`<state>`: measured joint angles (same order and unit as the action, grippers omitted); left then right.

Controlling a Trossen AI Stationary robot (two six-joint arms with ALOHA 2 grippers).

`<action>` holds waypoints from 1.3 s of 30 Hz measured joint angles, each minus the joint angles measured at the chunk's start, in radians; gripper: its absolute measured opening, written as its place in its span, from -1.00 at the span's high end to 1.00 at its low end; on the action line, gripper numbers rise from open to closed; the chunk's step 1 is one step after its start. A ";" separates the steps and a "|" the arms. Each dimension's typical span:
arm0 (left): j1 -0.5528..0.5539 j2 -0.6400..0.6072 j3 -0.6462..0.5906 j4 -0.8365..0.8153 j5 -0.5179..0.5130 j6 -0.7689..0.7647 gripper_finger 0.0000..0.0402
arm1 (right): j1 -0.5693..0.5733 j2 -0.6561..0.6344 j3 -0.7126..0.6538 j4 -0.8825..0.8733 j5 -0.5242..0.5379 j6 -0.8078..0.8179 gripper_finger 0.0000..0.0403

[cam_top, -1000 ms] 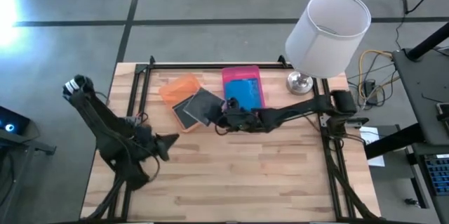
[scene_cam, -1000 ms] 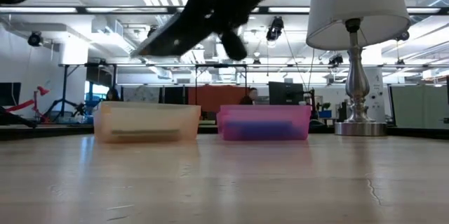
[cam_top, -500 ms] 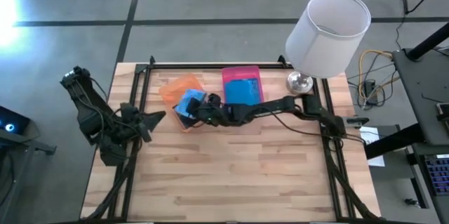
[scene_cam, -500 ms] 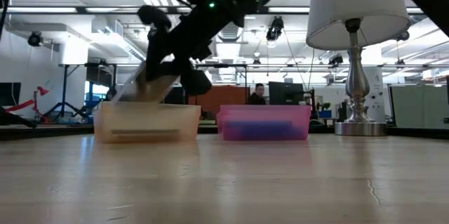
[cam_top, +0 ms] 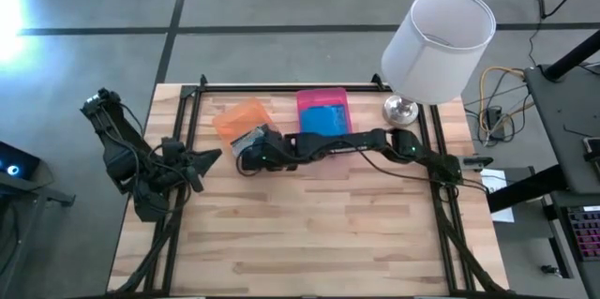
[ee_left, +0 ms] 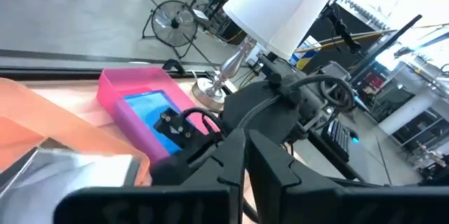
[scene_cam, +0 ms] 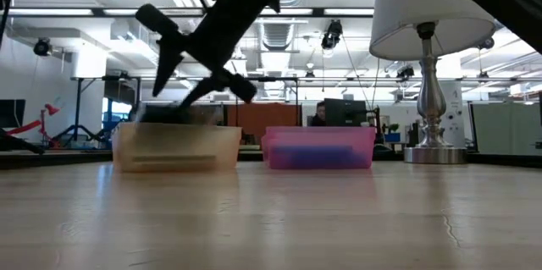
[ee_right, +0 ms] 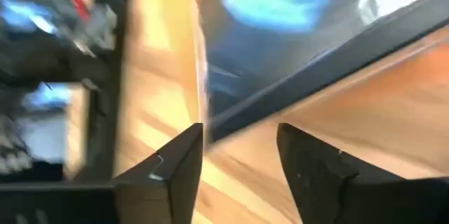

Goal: Pick & place jewel cases by type
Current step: Put the black CD case into the orange bin, then return to Home Position

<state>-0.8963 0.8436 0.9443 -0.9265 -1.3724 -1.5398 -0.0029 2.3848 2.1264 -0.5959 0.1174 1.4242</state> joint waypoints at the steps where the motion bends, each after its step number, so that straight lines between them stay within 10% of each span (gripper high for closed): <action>1: 0.000 0.000 0.000 -0.001 0.000 0.001 1.00 | -0.001 0.000 0.008 -0.036 -0.030 -0.019 0.10; 11: 0.000 0.009 0.000 -0.002 0.016 -0.007 1.00 | 0.029 -0.064 0.045 -0.215 -0.343 -0.562 0.06; 21: 0.026 0.070 -0.006 -0.002 0.176 -0.111 1.00 | 0.095 -0.274 -0.095 -0.197 -0.200 -0.665 0.26; 30: 0.148 -0.019 -0.157 0.172 0.207 -0.033 1.00 | 0.160 -0.676 -0.681 0.303 0.008 -0.663 0.46; 39: 0.655 -0.103 -0.409 1.062 0.929 0.729 1.00 | 0.057 -1.024 -1.007 0.400 0.145 -0.862 0.59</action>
<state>-0.2417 0.7409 0.5355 0.1357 -0.4433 -0.8111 0.0546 1.3604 1.1192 -0.1961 0.2624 0.5621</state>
